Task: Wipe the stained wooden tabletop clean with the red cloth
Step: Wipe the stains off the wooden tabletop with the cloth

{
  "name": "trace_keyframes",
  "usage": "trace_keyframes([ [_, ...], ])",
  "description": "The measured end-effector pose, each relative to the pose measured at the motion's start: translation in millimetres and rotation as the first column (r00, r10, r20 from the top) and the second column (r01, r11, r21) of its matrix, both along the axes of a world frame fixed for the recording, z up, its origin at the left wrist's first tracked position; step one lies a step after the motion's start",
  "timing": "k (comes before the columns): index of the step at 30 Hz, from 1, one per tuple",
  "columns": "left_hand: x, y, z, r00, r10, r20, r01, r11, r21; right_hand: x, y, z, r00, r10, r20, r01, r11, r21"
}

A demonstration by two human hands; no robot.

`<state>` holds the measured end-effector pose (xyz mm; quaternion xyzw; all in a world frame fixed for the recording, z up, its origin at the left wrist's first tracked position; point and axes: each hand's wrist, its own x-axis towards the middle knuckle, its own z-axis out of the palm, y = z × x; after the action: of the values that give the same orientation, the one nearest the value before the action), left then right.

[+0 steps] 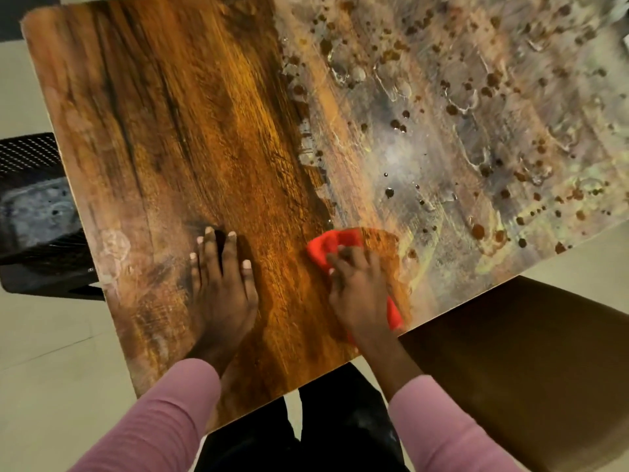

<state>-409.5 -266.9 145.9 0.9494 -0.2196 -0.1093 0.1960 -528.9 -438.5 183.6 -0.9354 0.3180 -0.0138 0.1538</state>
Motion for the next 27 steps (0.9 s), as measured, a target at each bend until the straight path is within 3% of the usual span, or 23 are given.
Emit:
trace_keyframes([
  [2,2.5,-20.3,9.0,1.000,-0.009,0.013,0.010,1.000,-0.030,-6.1,-1.6,0.0,0.976,0.220,-0.003,-0.220,0.976,-0.010],
  [4,8.5,-47.6,14.8,1.000,0.011,0.020,-0.009,0.996,-0.089,-11.2,-22.8,0.9,0.966,0.258,-0.027,-0.259,0.964,-0.066],
  [6,18.4,-74.6,17.2,0.999,0.042,0.002,-0.041,0.993,-0.109,-10.1,-47.7,2.5,0.999,0.023,-0.027,-0.024,0.998,-0.064],
  [8,29.6,-96.2,15.0,0.999,0.044,0.007,-0.043,0.995,-0.090,2.1,-70.0,0.9,0.971,-0.239,0.009,0.239,0.971,0.008],
  [11,48.8,-118.5,10.2,0.999,0.024,0.032,-0.022,0.998,-0.058,25.6,-65.9,-0.4,0.943,-0.332,0.036,0.330,0.943,0.049],
  [13,58.0,-124.3,7.8,0.997,0.063,0.050,-0.061,0.998,-0.035,35.8,-47.7,1.3,0.971,-0.233,0.049,0.229,0.971,0.068],
  [15,60.7,-125.5,5.7,0.993,0.099,0.067,-0.099,0.995,0.003,37.2,-30.2,-0.3,0.997,0.008,0.075,-0.010,1.000,0.029],
  [17,57.9,-127.0,3.5,0.992,0.082,0.096,-0.085,0.996,0.024,32.2,-32.4,-3.2,0.968,0.235,0.089,-0.236,0.972,-0.001],
  [18,58.1,-130.5,2.3,0.992,0.079,0.102,-0.082,0.996,0.022,32.0,-44.6,-4.1,0.957,0.274,0.092,-0.274,0.962,-0.012],
  [19,57.9,-130.2,3.1,0.991,0.085,0.098,-0.087,0.996,0.012,31.3,-55.5,-3.4,0.964,0.251,0.088,-0.250,0.968,-0.031],
  [21,59.0,-131.7,1.9,0.993,0.095,0.070,-0.096,0.995,0.009,36.9,-83.7,-4.1,0.997,0.041,0.063,-0.038,0.999,-0.038],
  [24,56.9,-130.3,1.7,0.994,0.089,0.056,-0.090,0.996,0.016,59.5,-108.4,-3.5,0.967,-0.248,0.058,0.249,0.969,-0.004],
  [27,57.6,-130.8,2.9,0.994,0.099,0.049,-0.100,0.995,0.019,81.8,-89.6,0.4,0.960,-0.273,0.066,0.269,0.961,0.069],
])
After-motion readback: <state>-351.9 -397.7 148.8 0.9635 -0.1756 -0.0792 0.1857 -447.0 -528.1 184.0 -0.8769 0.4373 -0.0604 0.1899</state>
